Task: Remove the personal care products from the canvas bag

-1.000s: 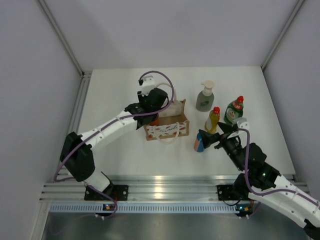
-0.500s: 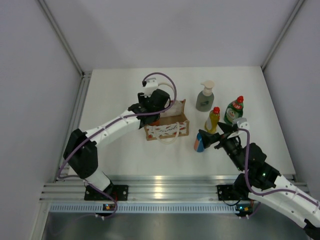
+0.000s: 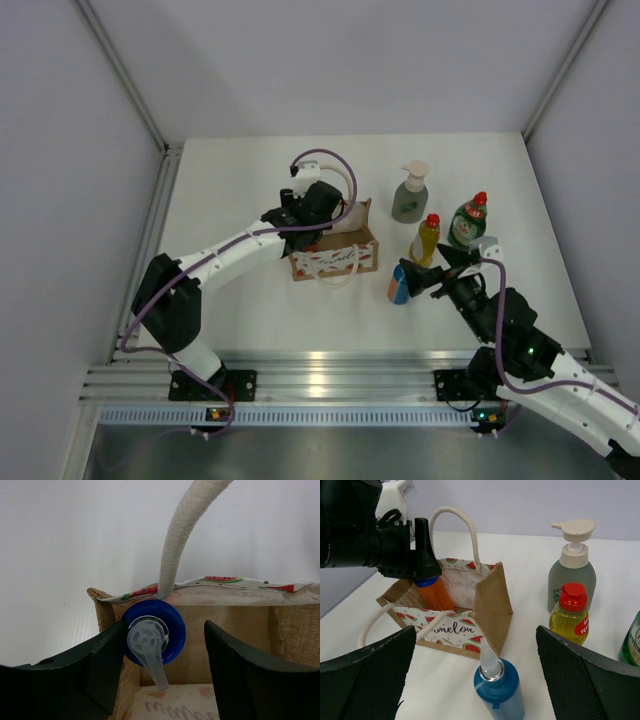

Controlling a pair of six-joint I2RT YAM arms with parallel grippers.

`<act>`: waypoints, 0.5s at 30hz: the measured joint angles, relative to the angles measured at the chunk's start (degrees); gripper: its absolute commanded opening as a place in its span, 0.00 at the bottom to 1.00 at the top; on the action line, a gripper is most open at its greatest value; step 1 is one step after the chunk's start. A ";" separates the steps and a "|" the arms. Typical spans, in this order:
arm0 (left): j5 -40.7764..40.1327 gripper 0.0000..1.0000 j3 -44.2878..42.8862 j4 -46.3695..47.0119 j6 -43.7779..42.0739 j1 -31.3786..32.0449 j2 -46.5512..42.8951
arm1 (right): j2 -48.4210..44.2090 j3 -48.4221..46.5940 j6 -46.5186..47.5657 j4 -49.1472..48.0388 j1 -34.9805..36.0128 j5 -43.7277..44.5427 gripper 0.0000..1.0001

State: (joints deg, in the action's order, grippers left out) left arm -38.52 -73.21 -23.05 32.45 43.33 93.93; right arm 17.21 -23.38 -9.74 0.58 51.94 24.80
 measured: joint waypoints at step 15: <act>-1.38 0.74 0.76 -0.55 0.15 0.00 0.35 | 0.00 0.02 -0.39 0.04 0.00 0.02 0.99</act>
State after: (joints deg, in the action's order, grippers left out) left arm -39.90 -72.44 -23.59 32.60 43.33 94.28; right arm 17.21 -23.35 -10.13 0.62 51.94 24.82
